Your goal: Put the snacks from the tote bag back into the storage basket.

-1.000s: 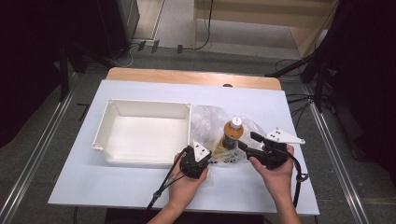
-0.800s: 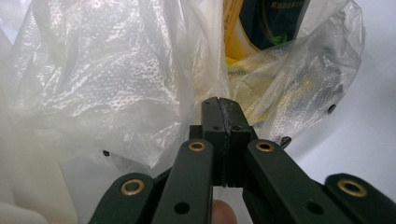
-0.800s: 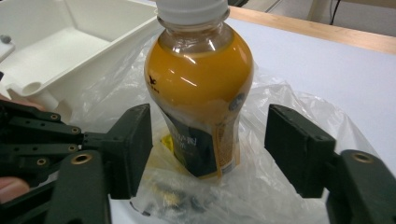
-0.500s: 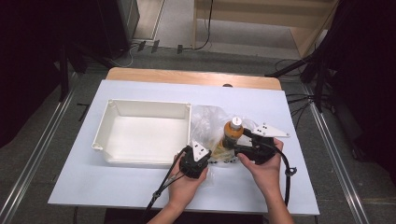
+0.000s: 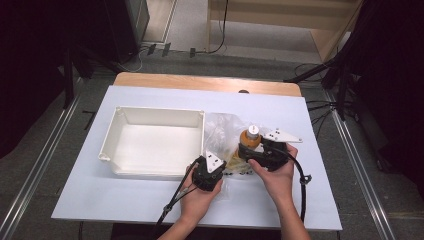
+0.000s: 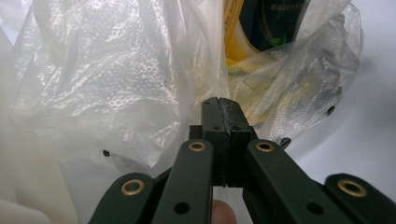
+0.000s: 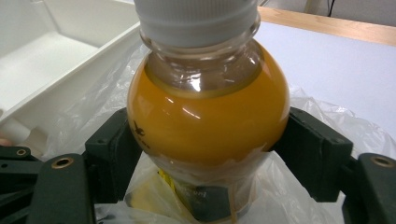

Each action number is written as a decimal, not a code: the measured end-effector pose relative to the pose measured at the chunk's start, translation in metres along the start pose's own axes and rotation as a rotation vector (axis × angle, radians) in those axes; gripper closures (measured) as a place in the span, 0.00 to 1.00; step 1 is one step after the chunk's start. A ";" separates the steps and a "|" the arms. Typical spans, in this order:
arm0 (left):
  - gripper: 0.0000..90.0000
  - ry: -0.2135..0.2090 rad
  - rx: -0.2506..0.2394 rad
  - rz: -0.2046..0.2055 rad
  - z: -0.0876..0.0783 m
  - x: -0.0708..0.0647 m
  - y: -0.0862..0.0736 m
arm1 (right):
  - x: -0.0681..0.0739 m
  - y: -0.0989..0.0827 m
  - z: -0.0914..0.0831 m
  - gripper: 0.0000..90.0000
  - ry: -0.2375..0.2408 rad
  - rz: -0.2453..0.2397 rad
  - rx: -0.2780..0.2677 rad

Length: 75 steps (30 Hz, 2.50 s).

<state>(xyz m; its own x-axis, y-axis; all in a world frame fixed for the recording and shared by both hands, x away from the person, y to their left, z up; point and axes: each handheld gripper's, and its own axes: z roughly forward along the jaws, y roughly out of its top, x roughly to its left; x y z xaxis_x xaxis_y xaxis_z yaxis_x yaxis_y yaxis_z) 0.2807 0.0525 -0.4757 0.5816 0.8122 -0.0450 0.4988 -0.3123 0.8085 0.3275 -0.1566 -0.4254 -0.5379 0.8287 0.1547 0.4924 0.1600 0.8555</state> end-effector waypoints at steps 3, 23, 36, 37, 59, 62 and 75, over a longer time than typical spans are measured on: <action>1.00 -0.001 0.001 -0.002 0.000 0.000 0.000 | -0.001 0.000 0.002 0.27 0.004 0.004 0.005; 1.00 -0.002 0.005 -0.006 0.001 0.001 0.000 | -0.003 0.003 0.008 0.36 0.038 -0.036 0.037; 1.00 0.005 0.005 -0.006 0.001 0.000 0.000 | 0.000 0.010 0.002 0.36 0.053 -0.067 0.059; 1.00 0.006 0.005 -0.006 0.001 0.000 0.000 | 0.001 0.012 0.000 0.36 0.056 -0.070 0.057; 0.96 -0.014 -0.009 0.005 -0.001 -0.001 0.000 | 0.017 0.042 -0.032 0.36 0.089 -0.104 -0.004; 0.89 -0.039 -0.016 -0.008 -0.002 0.001 0.000 | 0.017 0.042 -0.033 0.36 0.092 -0.102 -0.004; 0.70 -0.163 -0.076 -0.002 -0.026 0.002 -0.006 | 0.024 0.050 -0.040 0.36 0.104 -0.124 -0.022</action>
<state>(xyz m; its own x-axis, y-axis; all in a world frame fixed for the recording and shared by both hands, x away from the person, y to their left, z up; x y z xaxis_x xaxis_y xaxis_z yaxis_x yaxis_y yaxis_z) 0.2626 0.0688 -0.4655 0.6802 0.7203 -0.1359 0.4536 -0.2680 0.8499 0.3117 -0.1507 -0.3592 -0.6623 0.7429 0.0972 0.4034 0.2443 0.8818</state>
